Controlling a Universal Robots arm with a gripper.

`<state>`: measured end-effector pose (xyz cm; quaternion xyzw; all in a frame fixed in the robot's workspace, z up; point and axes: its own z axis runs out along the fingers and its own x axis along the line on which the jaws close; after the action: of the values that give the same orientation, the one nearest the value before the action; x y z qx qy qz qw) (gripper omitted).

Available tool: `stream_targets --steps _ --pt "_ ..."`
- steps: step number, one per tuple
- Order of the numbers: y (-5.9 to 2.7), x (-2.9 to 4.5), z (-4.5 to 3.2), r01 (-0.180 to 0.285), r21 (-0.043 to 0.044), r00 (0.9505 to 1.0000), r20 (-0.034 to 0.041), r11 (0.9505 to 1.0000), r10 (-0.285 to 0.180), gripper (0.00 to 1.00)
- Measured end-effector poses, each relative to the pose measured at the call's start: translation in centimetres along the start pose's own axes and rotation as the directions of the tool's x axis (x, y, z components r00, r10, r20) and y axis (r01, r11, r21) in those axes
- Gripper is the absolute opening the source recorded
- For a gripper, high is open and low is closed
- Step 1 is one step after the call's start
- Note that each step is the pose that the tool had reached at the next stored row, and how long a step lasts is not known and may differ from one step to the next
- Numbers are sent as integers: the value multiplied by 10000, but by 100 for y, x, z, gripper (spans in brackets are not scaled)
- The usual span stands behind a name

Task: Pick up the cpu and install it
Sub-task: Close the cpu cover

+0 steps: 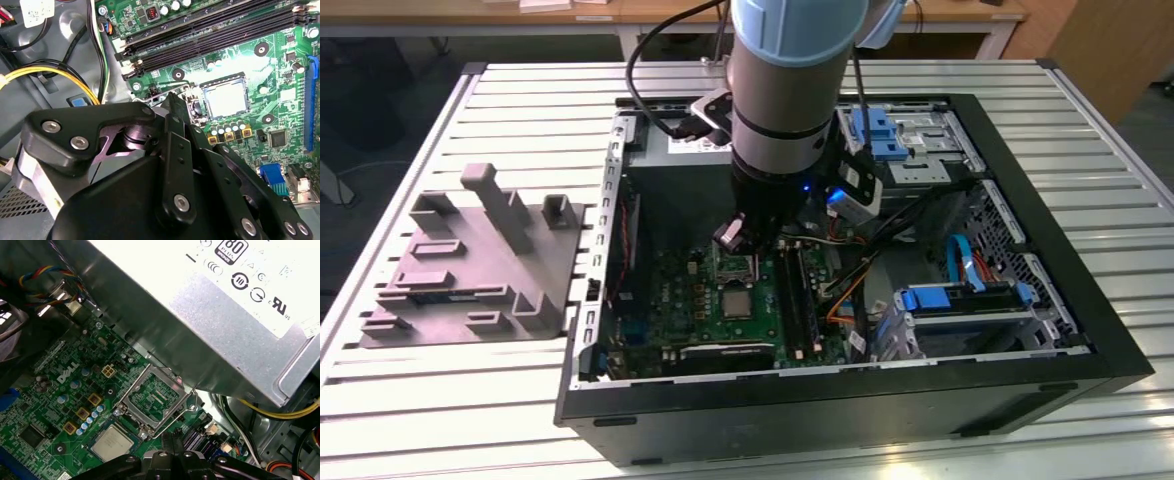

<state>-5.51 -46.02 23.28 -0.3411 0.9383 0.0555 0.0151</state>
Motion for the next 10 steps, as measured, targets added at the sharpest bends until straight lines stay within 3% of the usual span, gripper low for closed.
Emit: stream_targets --steps 1,3,4,10 --pt "-1 1 0 13 -47 10000 37 10000 -13 11" --pt "-1 0 4 148 -254 9997 193 9996 -143 11" --pt "-1 1 8 246 -317 9994 234 9992 -239 11" --pt "-9 -6 34 1129 -389 9935 161 9928 -1124 11"
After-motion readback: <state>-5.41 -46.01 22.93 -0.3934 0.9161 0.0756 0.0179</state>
